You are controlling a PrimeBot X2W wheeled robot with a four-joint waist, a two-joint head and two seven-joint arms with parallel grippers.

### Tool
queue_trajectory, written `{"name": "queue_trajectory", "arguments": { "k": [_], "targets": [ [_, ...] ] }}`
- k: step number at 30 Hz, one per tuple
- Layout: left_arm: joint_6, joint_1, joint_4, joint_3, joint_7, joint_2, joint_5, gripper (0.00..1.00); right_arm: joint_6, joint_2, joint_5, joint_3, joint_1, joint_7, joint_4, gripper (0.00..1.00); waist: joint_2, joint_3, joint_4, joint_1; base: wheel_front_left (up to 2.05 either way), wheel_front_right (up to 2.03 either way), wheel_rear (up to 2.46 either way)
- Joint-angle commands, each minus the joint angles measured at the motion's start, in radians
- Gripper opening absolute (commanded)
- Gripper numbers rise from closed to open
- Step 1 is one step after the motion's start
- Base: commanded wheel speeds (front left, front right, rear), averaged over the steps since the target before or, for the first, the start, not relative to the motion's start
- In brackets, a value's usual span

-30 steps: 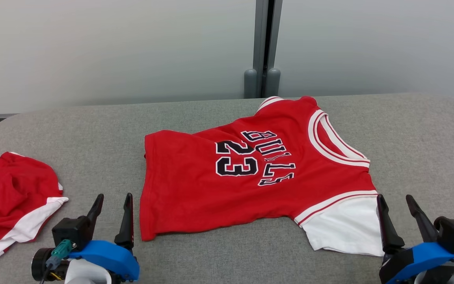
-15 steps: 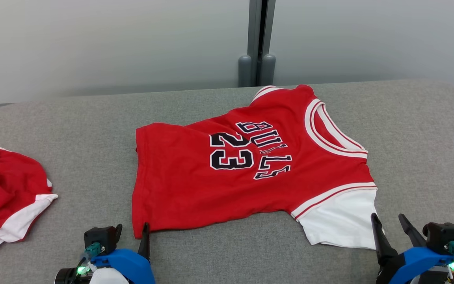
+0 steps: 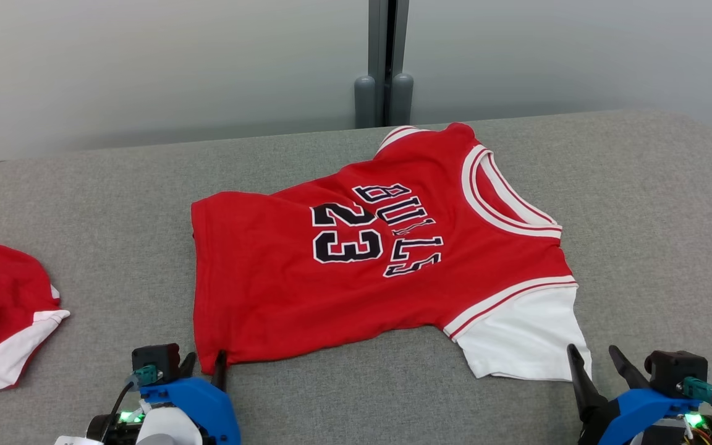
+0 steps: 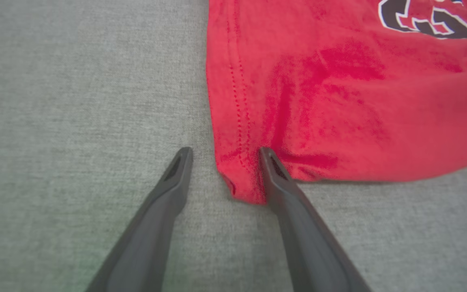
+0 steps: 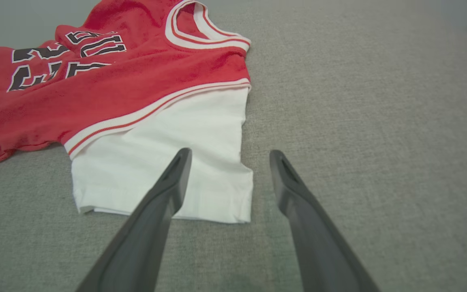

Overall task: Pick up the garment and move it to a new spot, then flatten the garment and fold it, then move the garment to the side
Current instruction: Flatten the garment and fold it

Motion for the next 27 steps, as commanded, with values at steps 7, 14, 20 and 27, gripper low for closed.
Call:
{"name": "queue_trajectory", "arguments": {
  "k": [7,14,20,27],
  "targets": [
    [-0.028,0.005,0.079,-0.015,0.015,-0.025,-0.021,0.0,0.0,-0.002,-0.022,-0.019,-0.035,0.036,0.062,1.0,0.0,0.013,-0.001,0.0,0.0,0.0,0.0],
    [-0.036,-0.025,0.094,-0.022,-0.022,-0.019,-0.019,0.0,0.0,-0.002,-0.053,0.002,-0.081,0.056,0.18,1.0,0.0,0.023,0.012,0.0,0.0,0.0,0.0],
    [-0.054,-0.041,0.099,-0.028,-0.05,-0.024,-0.028,0.0,0.0,0.0,-0.023,0.032,-0.096,0.048,0.233,0.0,0.0,0.024,0.015,0.0,0.0,0.0,0.0],
    [-0.086,-0.042,-0.003,0.044,-0.137,-0.041,-0.119,0.0,0.0,-0.002,0.057,0.004,-0.087,-0.005,0.103,0.0,0.0,0.012,0.01,0.0,0.0,0.0,0.0]
  ]
}}
